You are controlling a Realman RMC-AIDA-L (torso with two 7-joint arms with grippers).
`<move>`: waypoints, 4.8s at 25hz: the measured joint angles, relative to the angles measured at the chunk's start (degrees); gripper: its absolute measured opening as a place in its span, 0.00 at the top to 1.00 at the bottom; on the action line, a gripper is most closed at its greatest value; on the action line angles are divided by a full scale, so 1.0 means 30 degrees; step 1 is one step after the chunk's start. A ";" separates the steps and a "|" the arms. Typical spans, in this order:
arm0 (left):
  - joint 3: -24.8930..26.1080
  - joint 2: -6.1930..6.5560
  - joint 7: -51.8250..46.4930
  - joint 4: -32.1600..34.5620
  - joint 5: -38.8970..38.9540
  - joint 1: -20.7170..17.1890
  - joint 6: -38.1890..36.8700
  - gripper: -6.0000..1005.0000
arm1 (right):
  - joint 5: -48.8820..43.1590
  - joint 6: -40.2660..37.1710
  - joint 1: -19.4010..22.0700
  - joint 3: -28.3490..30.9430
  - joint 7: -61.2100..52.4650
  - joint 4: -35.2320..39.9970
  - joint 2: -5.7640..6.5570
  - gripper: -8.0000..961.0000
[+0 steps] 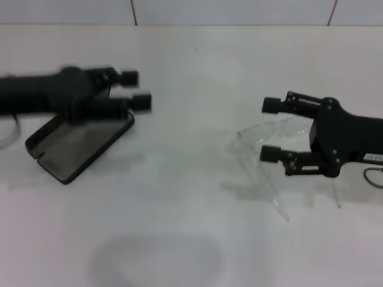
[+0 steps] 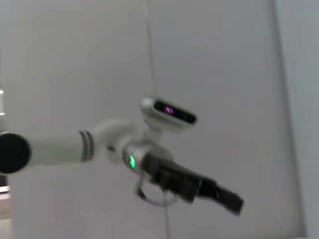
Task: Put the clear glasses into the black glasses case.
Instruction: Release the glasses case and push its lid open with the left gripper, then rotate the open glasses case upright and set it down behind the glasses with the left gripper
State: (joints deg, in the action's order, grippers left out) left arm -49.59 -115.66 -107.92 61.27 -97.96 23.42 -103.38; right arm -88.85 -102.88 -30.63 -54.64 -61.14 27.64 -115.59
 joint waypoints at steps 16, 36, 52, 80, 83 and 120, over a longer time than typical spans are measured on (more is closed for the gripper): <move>-0.3637 -0.1274 -1.1040 1.1010 -1.6855 0.2399 0.3300 0.24 | 0.0237 0.0189 0.1479 0.3039 0.1044 -0.0078 0.0039 0.13; -0.5171 -0.1253 -1.0973 0.4557 -2.0705 0.4479 0.6781 0.34 | 0.0512 0.0508 0.1850 0.3165 0.2011 -0.0554 0.0035 0.13; -0.5207 -0.1229 -1.0901 0.2817 -2.1450 0.4689 0.7553 0.41 | 0.0733 0.0868 0.1765 0.3184 0.2223 -0.0860 0.0034 0.13; -1.4523 -0.1375 -1.0326 1.1280 -1.8937 0.0786 0.7618 0.79 | 0.3448 -0.1875 0.4701 1.1895 0.3711 -0.3234 0.0088 0.13; -1.6214 -0.1376 -1.0057 1.1430 -1.9395 0.0577 0.8421 0.79 | 0.3469 -0.2105 0.4934 1.2190 0.3711 -0.3249 0.0093 0.13; -2.2098 -0.1551 -0.7909 0.8128 -1.9797 0.2610 1.4060 0.78 | 0.3507 -0.2204 0.5362 1.2302 0.4296 -0.3997 0.0096 0.14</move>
State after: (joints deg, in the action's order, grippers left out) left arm -115.88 -120.31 -131.65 85.65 -157.36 31.25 -61.20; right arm -78.33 -109.49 -14.55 -17.73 -48.25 15.65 -115.30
